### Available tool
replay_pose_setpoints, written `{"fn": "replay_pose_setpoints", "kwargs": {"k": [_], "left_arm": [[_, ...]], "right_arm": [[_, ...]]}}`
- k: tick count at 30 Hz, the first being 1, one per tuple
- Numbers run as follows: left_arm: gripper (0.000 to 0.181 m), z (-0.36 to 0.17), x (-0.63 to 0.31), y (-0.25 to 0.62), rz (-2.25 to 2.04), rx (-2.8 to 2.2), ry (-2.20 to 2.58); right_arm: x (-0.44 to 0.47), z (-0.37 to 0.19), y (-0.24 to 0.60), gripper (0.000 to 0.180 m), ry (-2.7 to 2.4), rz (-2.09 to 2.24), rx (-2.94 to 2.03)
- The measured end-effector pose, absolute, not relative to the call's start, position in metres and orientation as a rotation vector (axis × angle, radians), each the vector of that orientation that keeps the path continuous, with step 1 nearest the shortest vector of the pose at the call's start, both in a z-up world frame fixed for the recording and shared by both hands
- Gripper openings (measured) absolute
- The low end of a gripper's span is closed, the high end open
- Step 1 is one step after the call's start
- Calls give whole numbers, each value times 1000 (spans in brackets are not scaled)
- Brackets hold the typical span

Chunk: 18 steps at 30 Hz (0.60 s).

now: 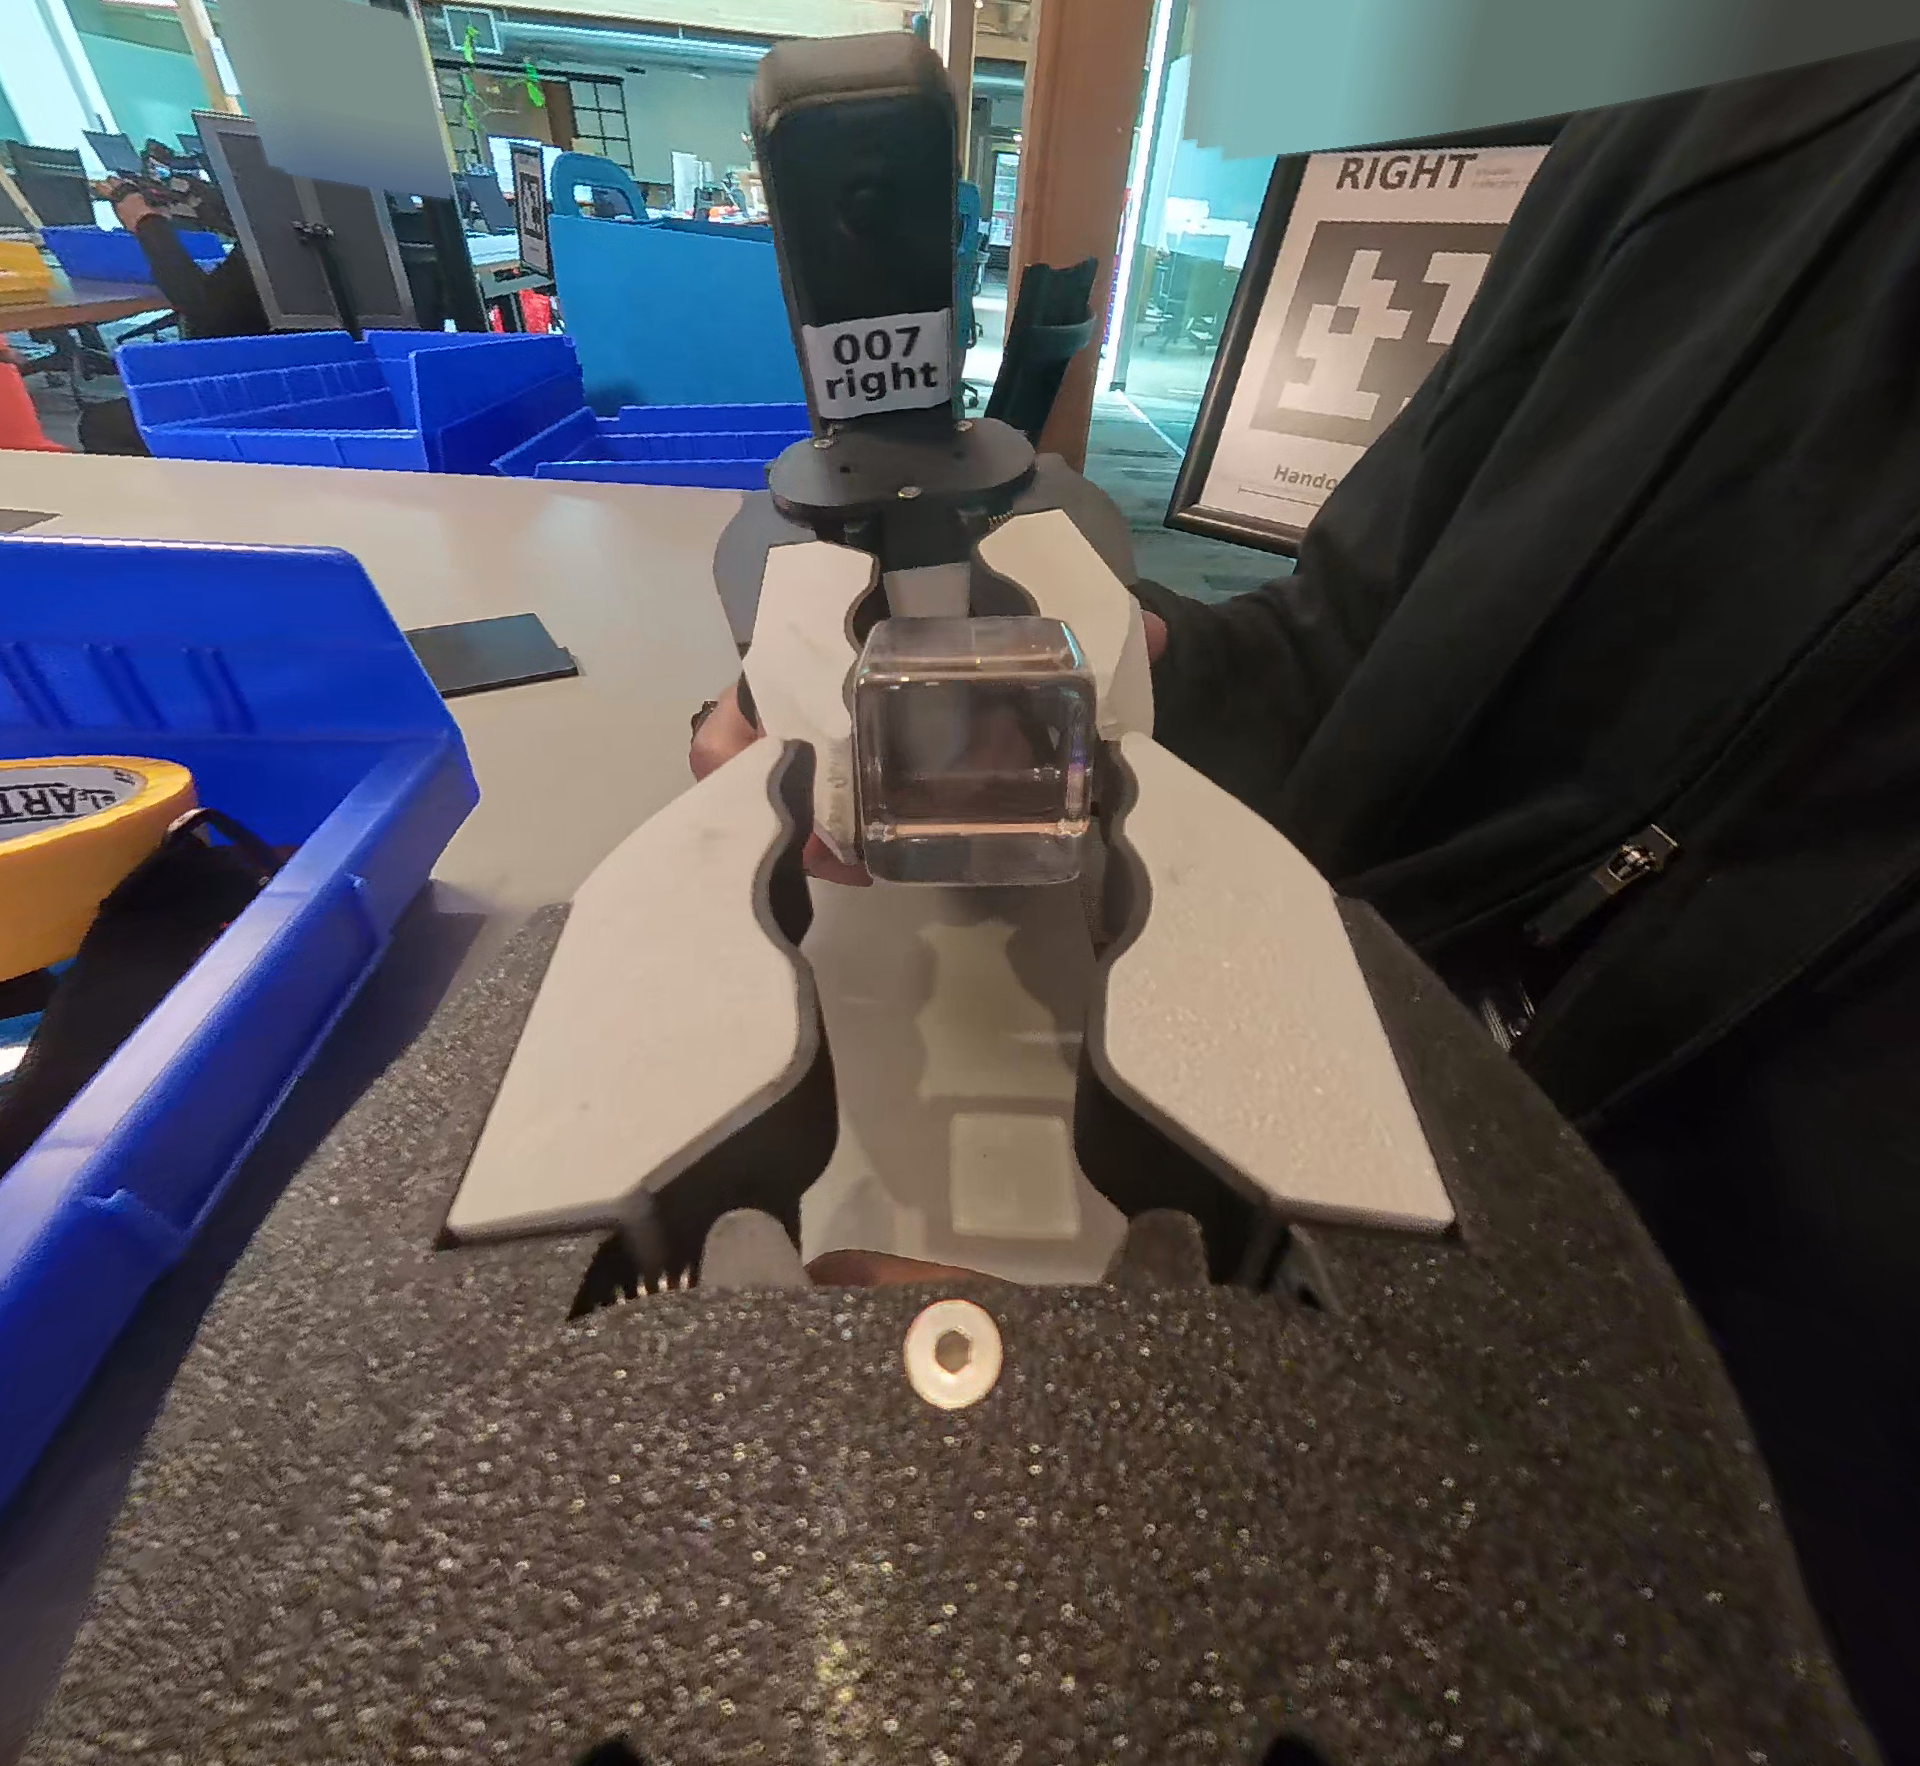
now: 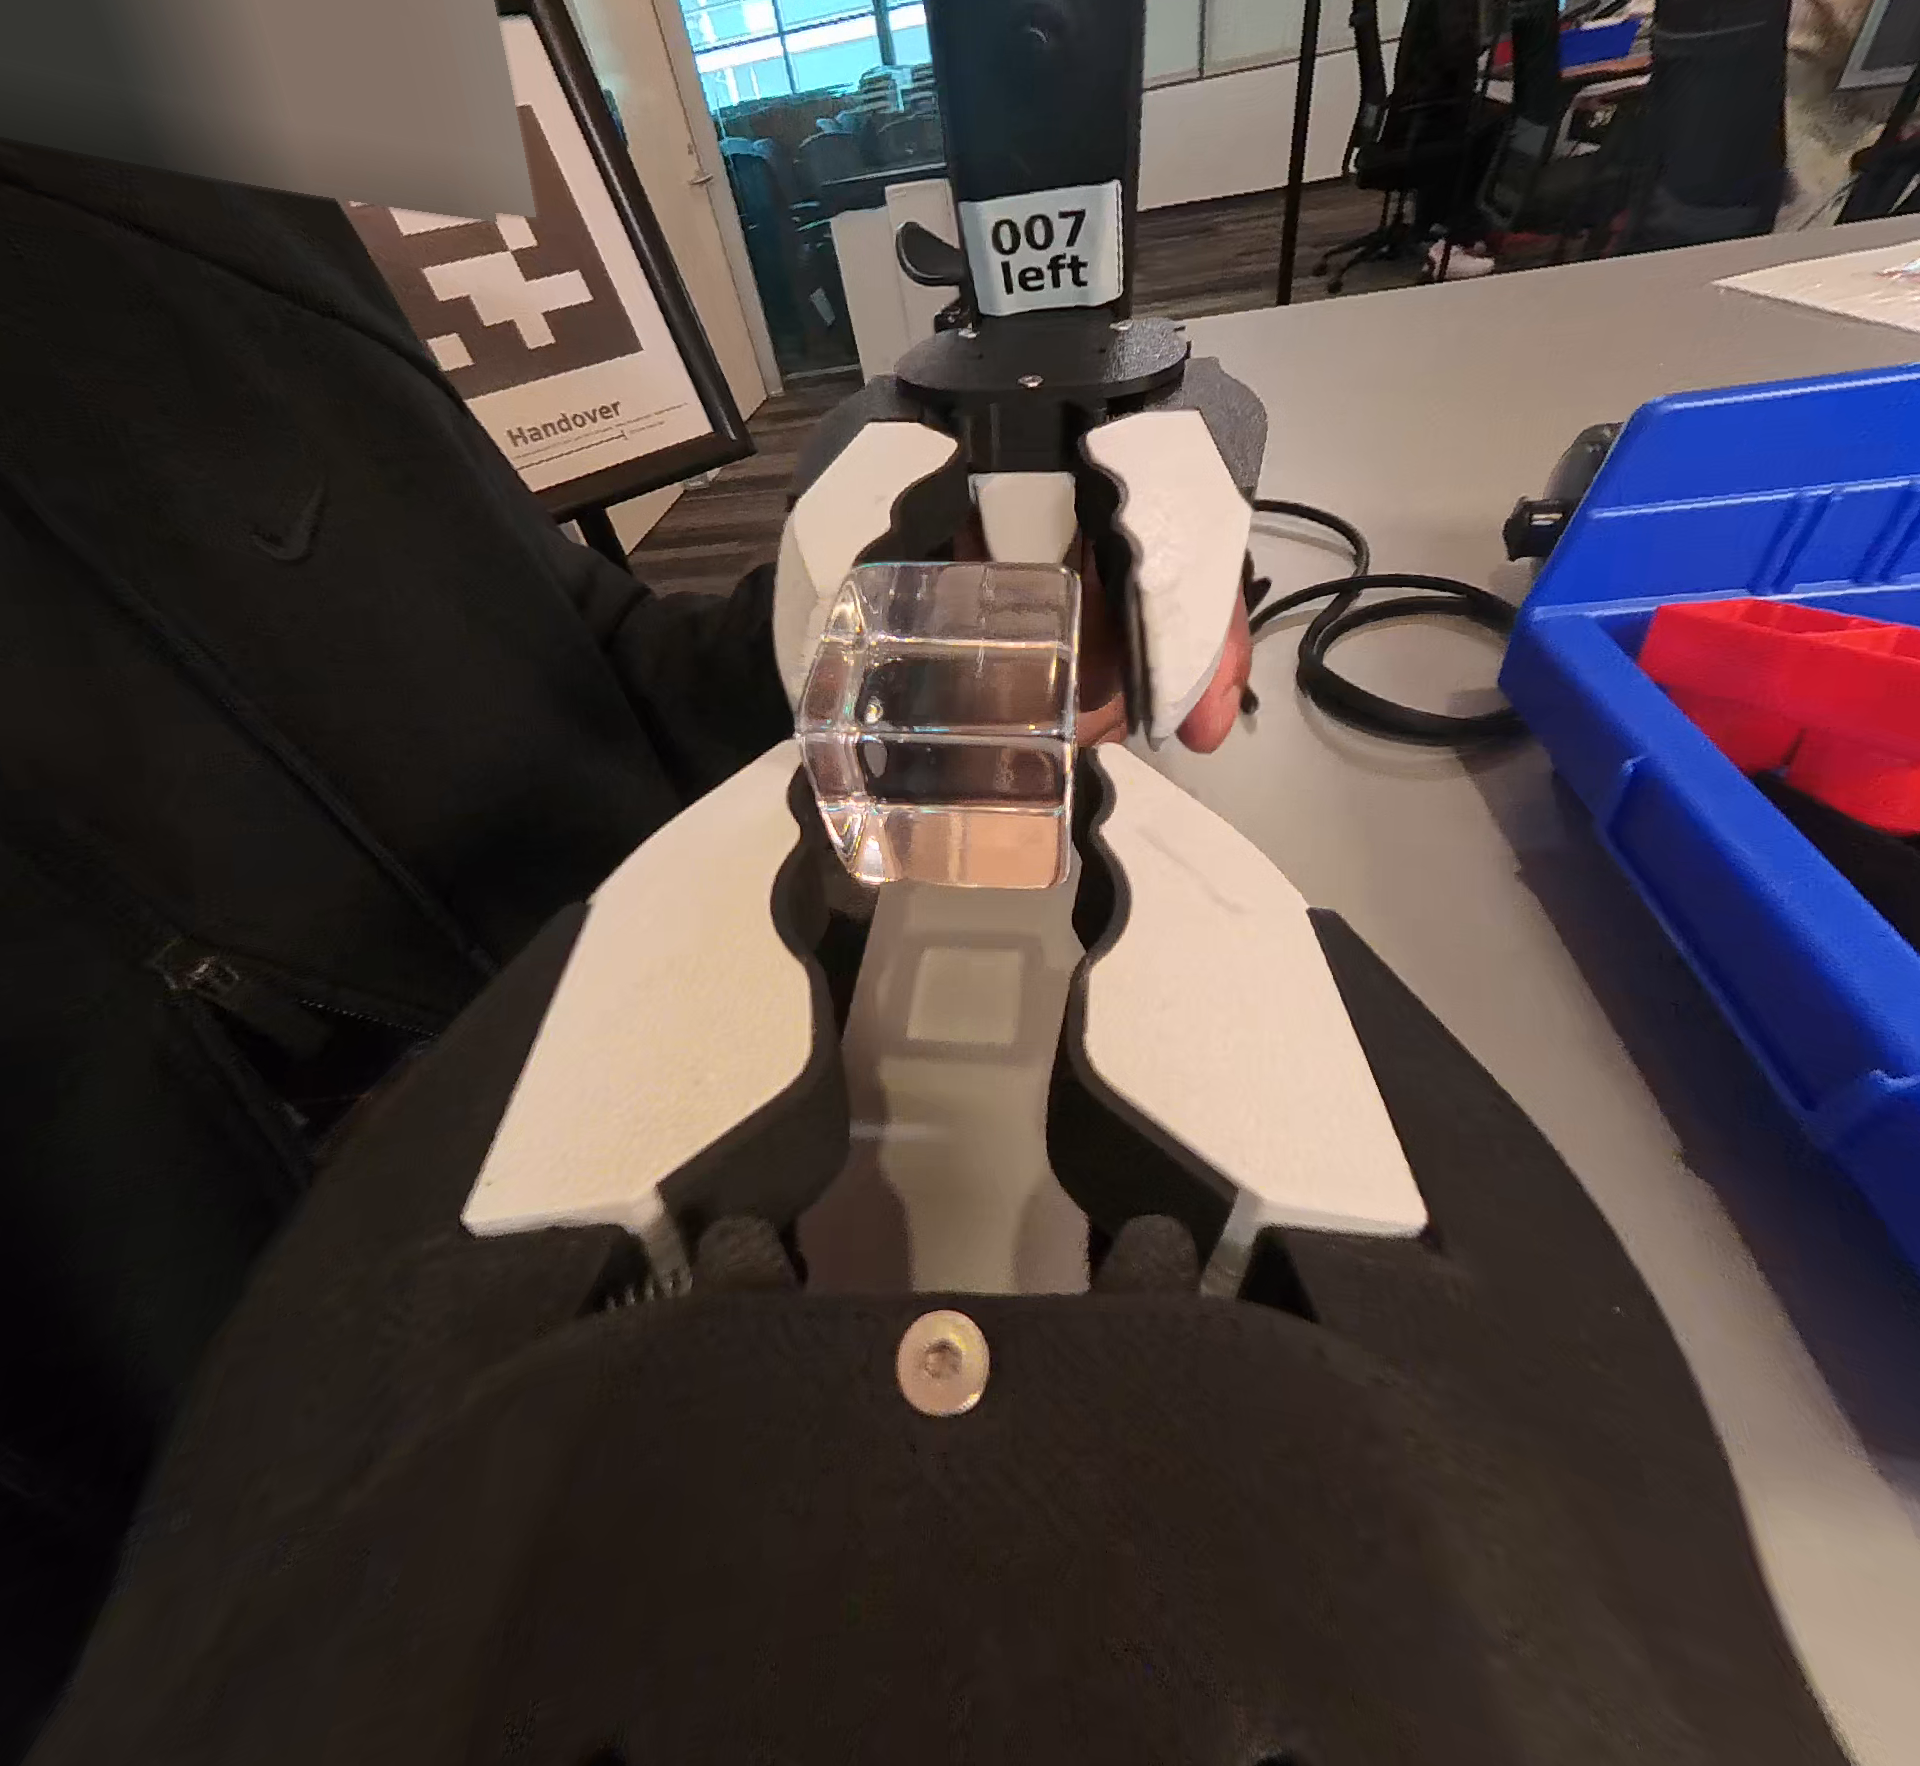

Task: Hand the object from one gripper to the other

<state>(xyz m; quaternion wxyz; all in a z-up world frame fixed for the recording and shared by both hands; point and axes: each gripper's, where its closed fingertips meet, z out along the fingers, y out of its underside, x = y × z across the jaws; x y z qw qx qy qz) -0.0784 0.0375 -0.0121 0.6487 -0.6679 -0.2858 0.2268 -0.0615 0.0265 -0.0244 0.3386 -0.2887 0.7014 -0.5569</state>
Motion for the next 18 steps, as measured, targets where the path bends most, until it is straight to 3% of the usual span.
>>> {"fn": "replay_pose_setpoints", "kwargs": {"k": [3, 7, 18], "left_arm": [[43, -13, -78, 40, 522, -1528, -638], [43, -12, -85, 35, 515, -1501, -674], [43, -1, -104, -3, 365, -1163, -890]], "right_arm": [[-62, -25, 26, 45, 1828, -1433, -742], [-71, -22, 19, 44, 1840, -1477, -667], [-108, 2, -2, 55, 1967, -2103, -732]]}}
